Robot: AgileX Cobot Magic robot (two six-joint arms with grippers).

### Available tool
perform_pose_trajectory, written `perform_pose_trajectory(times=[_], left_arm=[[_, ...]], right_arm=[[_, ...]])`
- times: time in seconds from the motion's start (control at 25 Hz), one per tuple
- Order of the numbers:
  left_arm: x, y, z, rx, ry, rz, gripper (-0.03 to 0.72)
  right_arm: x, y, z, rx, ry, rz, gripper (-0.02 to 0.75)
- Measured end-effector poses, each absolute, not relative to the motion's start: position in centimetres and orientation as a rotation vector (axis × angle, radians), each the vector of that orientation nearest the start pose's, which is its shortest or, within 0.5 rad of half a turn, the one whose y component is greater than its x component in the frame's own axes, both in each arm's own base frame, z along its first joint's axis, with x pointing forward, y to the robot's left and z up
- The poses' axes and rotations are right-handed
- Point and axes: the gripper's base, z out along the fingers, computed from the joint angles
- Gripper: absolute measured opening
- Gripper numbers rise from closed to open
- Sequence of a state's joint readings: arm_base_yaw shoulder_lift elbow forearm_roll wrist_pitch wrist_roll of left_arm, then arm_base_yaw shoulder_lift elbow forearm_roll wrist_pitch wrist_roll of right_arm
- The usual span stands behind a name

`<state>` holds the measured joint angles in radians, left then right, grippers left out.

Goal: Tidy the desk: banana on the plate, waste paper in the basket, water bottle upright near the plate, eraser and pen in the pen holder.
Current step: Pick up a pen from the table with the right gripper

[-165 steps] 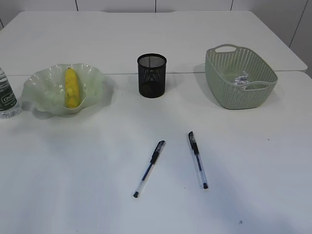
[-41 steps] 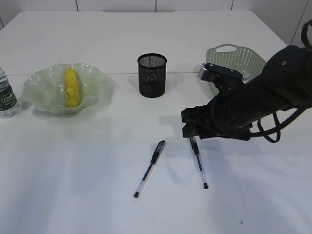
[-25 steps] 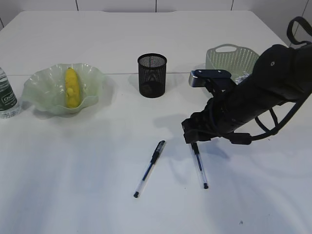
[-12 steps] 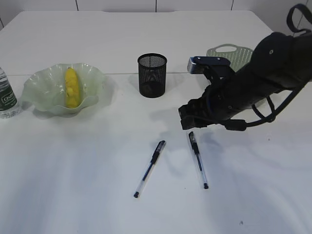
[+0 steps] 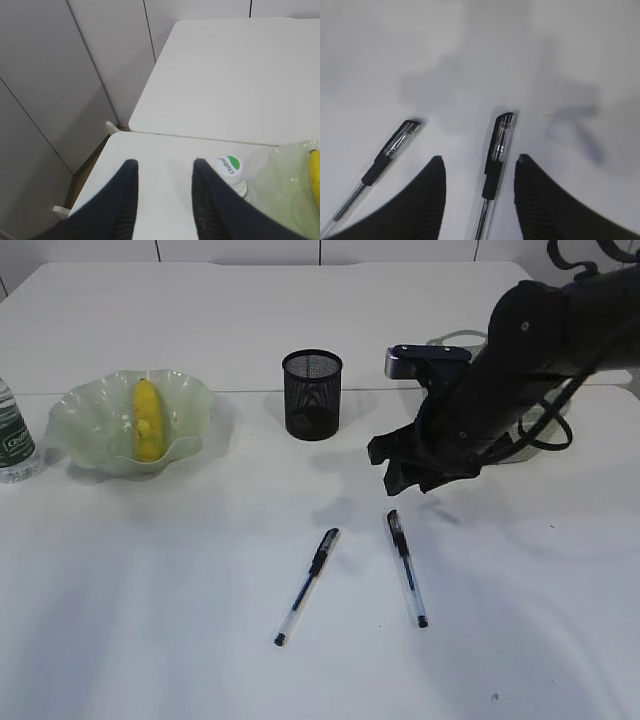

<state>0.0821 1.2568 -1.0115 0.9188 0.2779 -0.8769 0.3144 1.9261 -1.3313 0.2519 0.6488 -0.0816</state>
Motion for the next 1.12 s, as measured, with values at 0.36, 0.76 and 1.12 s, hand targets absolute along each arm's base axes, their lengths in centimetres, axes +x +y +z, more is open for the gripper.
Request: perform_pose_trajectory(times=[0.36, 0.76, 1.12], left_arm=[[28.2, 4.3, 35.7, -0.207, 1.892, 0.281, 0.247], [28.2, 4.3, 35.7, -0.208, 1.892, 0.279, 0.244], [28.2, 4.3, 35.7, -0.208, 1.892, 0.279, 0.244]], right_arm=[[38.4, 14.7, 18.4, -0.251, 2.831, 0.207, 0.336], [38.9, 16.5, 16.7, -0.209, 2.894, 0.165, 0.335], [39.1, 16.4, 15.1, -0.158, 2.951, 0.121, 0.335]])
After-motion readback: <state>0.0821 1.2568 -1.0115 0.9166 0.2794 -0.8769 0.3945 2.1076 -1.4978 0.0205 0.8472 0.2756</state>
